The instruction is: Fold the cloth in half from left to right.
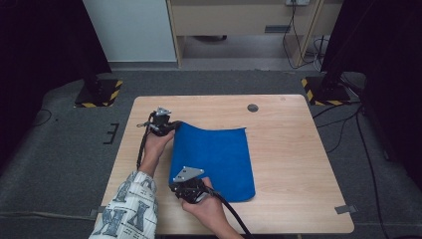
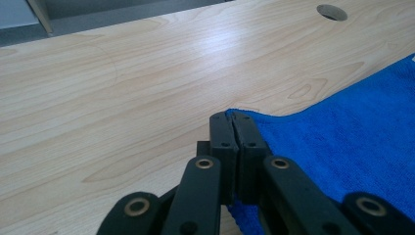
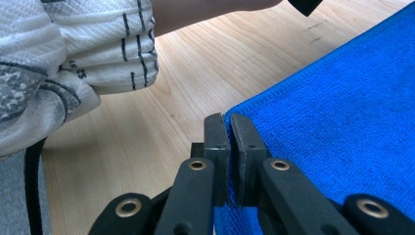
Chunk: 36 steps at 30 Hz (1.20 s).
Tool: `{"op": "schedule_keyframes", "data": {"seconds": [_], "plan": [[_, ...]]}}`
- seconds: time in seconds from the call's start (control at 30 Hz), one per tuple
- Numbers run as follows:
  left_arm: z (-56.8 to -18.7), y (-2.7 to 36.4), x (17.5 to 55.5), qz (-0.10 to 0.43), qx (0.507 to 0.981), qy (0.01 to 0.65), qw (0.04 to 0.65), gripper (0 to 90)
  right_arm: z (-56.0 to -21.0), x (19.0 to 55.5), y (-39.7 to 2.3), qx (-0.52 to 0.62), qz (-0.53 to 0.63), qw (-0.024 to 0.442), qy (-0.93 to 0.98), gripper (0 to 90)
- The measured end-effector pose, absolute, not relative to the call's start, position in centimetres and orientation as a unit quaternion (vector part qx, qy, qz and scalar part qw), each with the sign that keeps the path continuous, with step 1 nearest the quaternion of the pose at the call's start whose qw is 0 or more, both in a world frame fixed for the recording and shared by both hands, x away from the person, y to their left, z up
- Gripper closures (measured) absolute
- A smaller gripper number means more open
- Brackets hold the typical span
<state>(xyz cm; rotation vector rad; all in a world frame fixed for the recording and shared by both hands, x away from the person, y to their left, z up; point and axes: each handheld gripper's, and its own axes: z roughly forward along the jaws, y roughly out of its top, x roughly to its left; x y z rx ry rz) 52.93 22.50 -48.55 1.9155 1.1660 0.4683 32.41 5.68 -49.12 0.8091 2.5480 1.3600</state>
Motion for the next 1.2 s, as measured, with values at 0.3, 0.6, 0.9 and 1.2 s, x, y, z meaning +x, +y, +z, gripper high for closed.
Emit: {"op": "schedule_keyframes", "data": {"seconds": [0.3, 0.6, 0.9, 1.2], "plan": [[-48.2, 23.0, 52.8, 0.182, 0.761, 0.465, 0.414, 88.3, -49.2, 31.9, 6.4, 0.282, 0.455, 0.079, 0.841, 87.1], [-47.6, 23.5, 52.4, 0.182, 0.769, 0.457, 0.408, 88.3, -48.7, 31.5, 7.1, 0.276, 0.461, 0.088, 0.838, 87.2], [-46.2, 23.3, 51.7, 0.191, 0.776, 0.440, 0.410, 88.3, -48.2, 31.5, 7.6, 0.271, 0.466, 0.092, 0.837, 87.2], [-45.0, 22.8, 51.5, 0.202, 0.780, 0.430, 0.407, 88.2, -47.7, 31.4, 7.5, 0.269, 0.470, 0.096, 0.835, 87.2]]}}
